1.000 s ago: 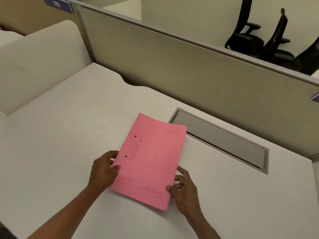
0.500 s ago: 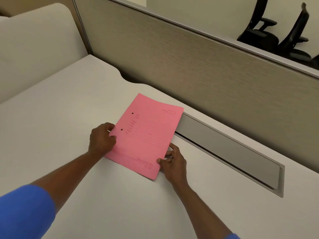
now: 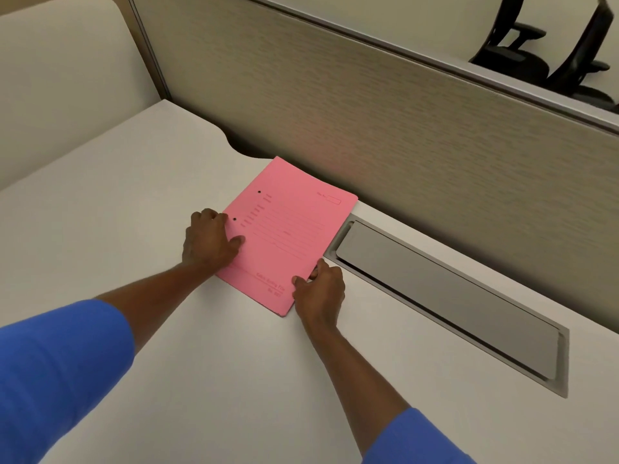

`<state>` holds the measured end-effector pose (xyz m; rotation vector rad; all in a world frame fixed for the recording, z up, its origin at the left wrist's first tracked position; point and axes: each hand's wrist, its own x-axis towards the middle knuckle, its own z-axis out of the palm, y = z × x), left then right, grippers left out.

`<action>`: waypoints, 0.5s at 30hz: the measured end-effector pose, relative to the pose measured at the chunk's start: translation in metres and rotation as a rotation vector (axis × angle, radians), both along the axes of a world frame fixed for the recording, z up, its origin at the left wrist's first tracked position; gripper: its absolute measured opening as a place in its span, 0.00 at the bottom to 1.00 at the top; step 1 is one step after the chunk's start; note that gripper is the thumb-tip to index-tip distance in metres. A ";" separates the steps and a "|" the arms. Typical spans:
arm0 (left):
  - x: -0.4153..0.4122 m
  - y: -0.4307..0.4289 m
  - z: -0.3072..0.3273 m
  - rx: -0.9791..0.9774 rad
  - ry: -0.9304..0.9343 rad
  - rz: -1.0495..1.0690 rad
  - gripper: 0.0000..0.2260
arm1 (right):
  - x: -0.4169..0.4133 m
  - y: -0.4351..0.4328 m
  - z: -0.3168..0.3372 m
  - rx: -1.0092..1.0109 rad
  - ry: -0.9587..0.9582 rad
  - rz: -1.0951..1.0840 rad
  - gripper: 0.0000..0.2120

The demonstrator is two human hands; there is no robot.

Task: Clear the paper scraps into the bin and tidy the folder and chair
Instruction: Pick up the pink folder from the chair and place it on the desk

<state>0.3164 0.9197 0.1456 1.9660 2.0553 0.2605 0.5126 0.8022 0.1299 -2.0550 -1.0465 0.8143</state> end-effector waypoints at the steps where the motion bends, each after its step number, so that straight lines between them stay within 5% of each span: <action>1: 0.003 0.001 0.000 -0.001 0.019 -0.015 0.29 | 0.001 0.001 0.000 -0.004 -0.029 -0.010 0.19; 15: 0.007 0.013 -0.002 0.002 0.089 -0.026 0.27 | -0.009 0.005 0.005 -0.053 -0.177 -0.005 0.17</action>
